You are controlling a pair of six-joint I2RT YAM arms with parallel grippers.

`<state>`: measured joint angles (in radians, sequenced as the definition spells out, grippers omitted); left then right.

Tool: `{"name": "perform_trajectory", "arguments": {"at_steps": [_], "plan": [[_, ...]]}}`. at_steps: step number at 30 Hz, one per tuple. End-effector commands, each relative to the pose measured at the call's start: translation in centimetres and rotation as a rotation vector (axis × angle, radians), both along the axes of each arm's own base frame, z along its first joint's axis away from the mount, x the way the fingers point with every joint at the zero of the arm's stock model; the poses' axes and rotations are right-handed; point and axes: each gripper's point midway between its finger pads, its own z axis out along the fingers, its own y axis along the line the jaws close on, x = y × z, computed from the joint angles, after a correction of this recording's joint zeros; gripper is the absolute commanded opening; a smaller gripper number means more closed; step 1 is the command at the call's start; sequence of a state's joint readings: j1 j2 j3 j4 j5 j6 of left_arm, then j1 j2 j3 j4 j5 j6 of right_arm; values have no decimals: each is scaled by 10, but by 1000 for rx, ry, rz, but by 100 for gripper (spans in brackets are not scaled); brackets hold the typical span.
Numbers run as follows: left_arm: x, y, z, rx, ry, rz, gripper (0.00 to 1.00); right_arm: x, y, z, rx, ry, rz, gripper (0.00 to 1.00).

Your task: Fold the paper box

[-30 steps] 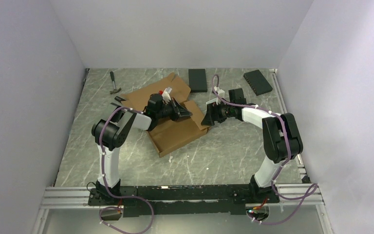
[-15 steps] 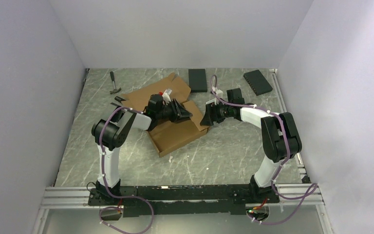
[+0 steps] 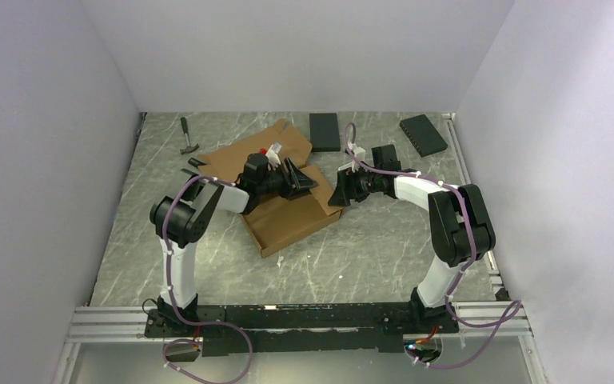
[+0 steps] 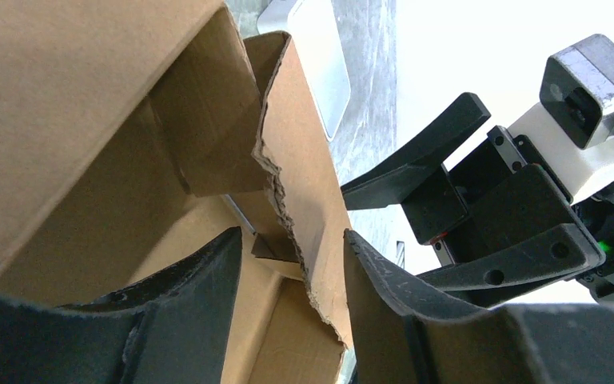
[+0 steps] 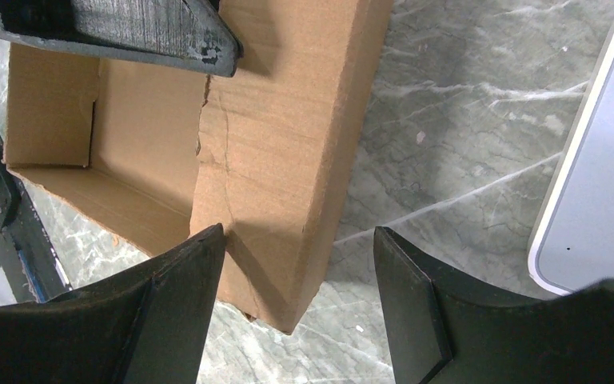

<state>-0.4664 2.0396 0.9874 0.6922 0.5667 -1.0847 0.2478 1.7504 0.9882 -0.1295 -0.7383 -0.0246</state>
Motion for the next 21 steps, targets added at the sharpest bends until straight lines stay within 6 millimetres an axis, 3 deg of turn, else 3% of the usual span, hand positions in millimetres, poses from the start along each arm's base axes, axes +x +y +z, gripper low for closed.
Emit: {"name": "perform_trajectory", "arguments": {"at_steps": [1,14,21], "plan": [[7,5,22,0,-65,42,55,16,3,8,-7,-60,-1,71],[6,19,26,102,-81,89,59,17,2,7,-9,-62,-7,71],[18,20,26,143,-87,115,60,17,2,7,-8,-61,-5,71]]}}
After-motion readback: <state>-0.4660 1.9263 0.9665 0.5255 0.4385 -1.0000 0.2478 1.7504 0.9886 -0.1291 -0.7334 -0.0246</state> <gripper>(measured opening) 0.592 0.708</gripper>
